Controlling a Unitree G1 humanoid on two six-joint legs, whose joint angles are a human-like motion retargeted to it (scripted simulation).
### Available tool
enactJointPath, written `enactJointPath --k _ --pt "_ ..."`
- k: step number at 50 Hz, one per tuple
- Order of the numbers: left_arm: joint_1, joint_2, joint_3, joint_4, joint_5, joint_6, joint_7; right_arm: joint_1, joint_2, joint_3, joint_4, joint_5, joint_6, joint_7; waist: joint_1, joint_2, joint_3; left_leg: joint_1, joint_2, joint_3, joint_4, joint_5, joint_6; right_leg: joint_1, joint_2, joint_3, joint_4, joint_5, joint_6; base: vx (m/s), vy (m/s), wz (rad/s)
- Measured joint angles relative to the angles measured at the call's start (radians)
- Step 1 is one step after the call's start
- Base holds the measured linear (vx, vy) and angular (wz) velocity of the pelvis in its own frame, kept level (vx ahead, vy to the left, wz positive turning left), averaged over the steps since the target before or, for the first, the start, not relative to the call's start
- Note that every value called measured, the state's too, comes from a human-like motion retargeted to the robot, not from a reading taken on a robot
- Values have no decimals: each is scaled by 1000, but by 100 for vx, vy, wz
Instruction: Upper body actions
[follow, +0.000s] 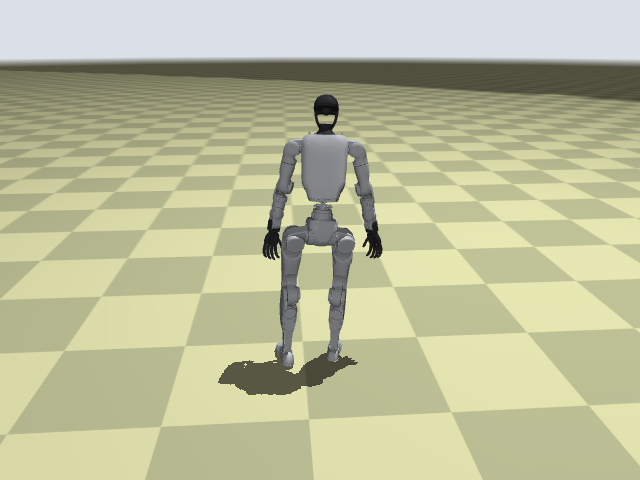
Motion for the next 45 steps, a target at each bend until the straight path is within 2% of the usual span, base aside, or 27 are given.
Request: enactJointPath --k 5,8,11,15,20,23,27,31,35,38,40,42,45 --pt "-178 62 -67 -58 6 -4 -136 -30 -48 -11 -41 -4 -22 -30 -62 40 93 -162 1 6 44 -39 13 -225 -69 -10 203 -52 45 -29 19 38" --pt "-298 127 -131 -93 19 -26 -129 -38 -80 0 -36 21 -42 -12 -101 40 165 -303 -28 -11 131 -58 8 -389 -118 -8 352 -87 43 -38 12 60" --pt "-397 189 -176 -131 81 -7 -99 -45 -99 7 -2 12 -36 17 -127 30 211 -466 -43 11 273 -99 -2 -532 -157 3 469 -145 30 -33 2 46" --pt "-463 212 -119 -183 218 79 46 -49 -131 -9 23 -56 -23 41 -149 12 262 -686 -52 69 478 -178 8 -777 -190 60 674 -207 -2 -19 7 12" --pt "-497 245 -90 -156 159 153 328 -40 -133 -21 33 -69 -16 37 -228 19 294 -950 -76 96 715 -256 20 -1051 -256 59 914 -267 -44 -12 6 40" --pt "-512 258 -90 -129 142 227 441 -32 -118 -36 28 -49 -6 53 -262 14 297 -1094 -92 111 851 -289 15 -1211 -303 67 1059 -281 -80 -3 7 16" --pt "-449 253 -106 -104 145 321 534 27 -95 14 32 2 -21 73 -252 -16 297 -1171 -67 90 1061 -372 11 -1264 -315 16 1209 -284 -153 -1 -2 -70" --pt "-376 235 -112 -88 146 365 561 61 -83 60 13 -26 -34 97 -236 -35 297 -1208 -46 66 1229 -449 19 -1264 -311 -36 1320 -315 -203 0 0 -74" --pt "-319 227 -121 -58 168 415 554 75 -69 97 -15 -27 -32 73 -248 -64 297 -1210 -47 69 1330 -506 31 -1264 -319 -37 1404 -342 -223 2 1 -25" --pt "-291 225 -119 -37 177 469 578 75 -52 114 -27 -4 -44 65 -267 -77 297 -1210 -61 75 1361 -508 43 -1264 -324 -30 1432 -349 -223 0 0 0" --pt "-281 227 -107 -23 193 470 550 63 -41 124 -33 8 -49 82 -281 -83 297 -1210 -71 73 1357 -501 45 -1264 -328 -28 1432 -348 -223 1 0 9" --pt "-282 232 -89 -13 218 441 411 45 -31 126 -39 8 -55 105 -285 -82 297 -1210 -69 63 1333 -488 42 -1264 -318 -33 1409 -338 -223 -1 -7 1" --pt "-297 241 -53 -1 200 407 121 15 -22 120 -49 3 -82 119 -276 -75 297 -1207 -59 48 1268 -455 31 -1264 -291 -39 1348 -311 -223 -3 -7 -11"
